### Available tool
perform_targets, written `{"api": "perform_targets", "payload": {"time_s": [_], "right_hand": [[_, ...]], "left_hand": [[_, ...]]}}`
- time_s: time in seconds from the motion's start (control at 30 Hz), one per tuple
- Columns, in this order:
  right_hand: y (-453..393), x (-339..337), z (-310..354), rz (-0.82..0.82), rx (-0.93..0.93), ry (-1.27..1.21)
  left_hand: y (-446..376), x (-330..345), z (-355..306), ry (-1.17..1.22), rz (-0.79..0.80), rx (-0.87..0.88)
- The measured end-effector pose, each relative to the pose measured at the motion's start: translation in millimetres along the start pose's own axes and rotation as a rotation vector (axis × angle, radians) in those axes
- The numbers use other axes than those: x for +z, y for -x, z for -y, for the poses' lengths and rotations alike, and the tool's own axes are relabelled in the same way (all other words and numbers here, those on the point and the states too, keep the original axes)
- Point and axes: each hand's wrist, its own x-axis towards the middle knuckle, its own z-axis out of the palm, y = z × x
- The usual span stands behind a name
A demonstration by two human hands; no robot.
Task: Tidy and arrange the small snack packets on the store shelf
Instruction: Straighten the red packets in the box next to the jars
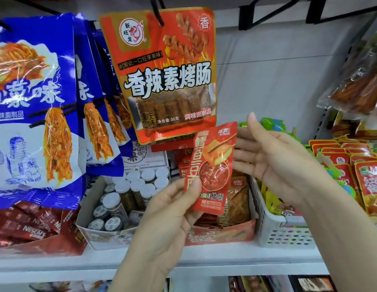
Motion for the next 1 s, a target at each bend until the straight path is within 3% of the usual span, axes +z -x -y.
{"api": "perform_targets", "payload": {"time_s": [0.13, 0.53, 0.67, 0.8, 0.9, 1.0], "right_hand": [[0, -2, -5, -0.044, -0.068, 0.167], [0, -6, -2, -0.219, -0.142, 0.316], [-2, -26, 12, -0.528, -0.41, 0.617], [-4, -30, 6, -0.602, -0.458, 0.876], [-7, -18, -5, -0.511, -0.474, 0.934], [-11, -3, -18, -0.412, -0.516, 0.981]], "left_hand": [[-3, -4, 1, -0.165, -0.114, 0.119], [-9, -14, 2, -0.362, -0.152, 0.223], [-16, -35, 2, -0.867, -0.337, 0.397], [-19, -38, 8, -1.266, -0.179, 0.412], [-21, -34, 22, -1.461, -0.012, 0.323], [-20, -32, 28, -1.542, 0.016, 0.322]]}}
